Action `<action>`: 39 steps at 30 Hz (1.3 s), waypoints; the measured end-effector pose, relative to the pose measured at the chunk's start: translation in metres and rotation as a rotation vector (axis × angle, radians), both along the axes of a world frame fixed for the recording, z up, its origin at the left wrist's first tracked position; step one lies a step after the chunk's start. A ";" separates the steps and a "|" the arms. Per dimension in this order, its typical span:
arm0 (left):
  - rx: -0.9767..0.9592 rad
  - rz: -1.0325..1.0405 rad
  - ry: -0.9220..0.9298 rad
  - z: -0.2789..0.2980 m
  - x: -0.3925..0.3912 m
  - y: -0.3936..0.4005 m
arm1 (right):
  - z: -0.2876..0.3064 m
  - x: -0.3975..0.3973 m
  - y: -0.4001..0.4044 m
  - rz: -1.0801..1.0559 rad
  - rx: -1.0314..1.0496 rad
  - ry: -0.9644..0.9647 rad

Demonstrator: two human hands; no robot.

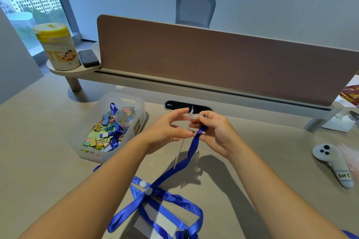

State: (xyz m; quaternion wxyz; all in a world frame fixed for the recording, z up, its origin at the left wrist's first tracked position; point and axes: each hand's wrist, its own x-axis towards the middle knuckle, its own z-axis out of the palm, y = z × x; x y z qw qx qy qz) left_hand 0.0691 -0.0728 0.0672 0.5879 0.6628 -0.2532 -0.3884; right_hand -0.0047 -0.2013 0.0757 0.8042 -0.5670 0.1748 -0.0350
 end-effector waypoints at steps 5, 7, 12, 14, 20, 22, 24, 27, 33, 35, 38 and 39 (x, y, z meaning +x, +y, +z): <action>0.107 0.013 -0.278 -0.004 0.000 0.000 | -0.004 0.000 0.000 0.030 -0.194 0.031; 0.175 0.058 -0.465 -0.009 0.002 0.003 | -0.007 0.000 0.000 0.026 -0.441 0.048; 0.327 0.038 -0.755 -0.015 -0.002 0.009 | -0.016 -0.003 0.000 -0.008 -1.032 -0.015; 0.371 0.025 -0.823 -0.016 -0.004 0.011 | -0.018 -0.005 0.001 0.013 -1.219 -0.022; 0.384 0.029 -0.914 -0.016 -0.008 0.009 | -0.022 -0.008 -0.003 0.021 -1.621 0.040; 0.394 0.029 -0.906 -0.018 -0.007 0.008 | -0.024 -0.009 -0.008 -0.039 -1.573 0.045; 0.425 0.023 -0.883 -0.024 -0.005 0.009 | -0.027 -0.009 -0.014 -0.115 -1.397 0.065; 0.480 0.018 -0.832 -0.043 -0.007 0.013 | -0.041 -0.008 -0.020 -0.141 -0.989 0.127; 0.609 -0.030 -0.761 -0.085 -0.020 0.025 | -0.097 -0.015 -0.012 0.029 -0.608 0.372; 0.636 -0.029 -0.733 -0.094 -0.023 0.030 | -0.111 -0.017 -0.006 0.098 -0.587 0.374; 0.664 -0.020 -0.718 -0.101 -0.025 0.038 | -0.122 -0.019 0.003 0.216 -0.656 0.369; 0.668 -0.017 -0.721 -0.102 -0.025 0.041 | -0.126 -0.020 0.007 0.252 -0.693 0.370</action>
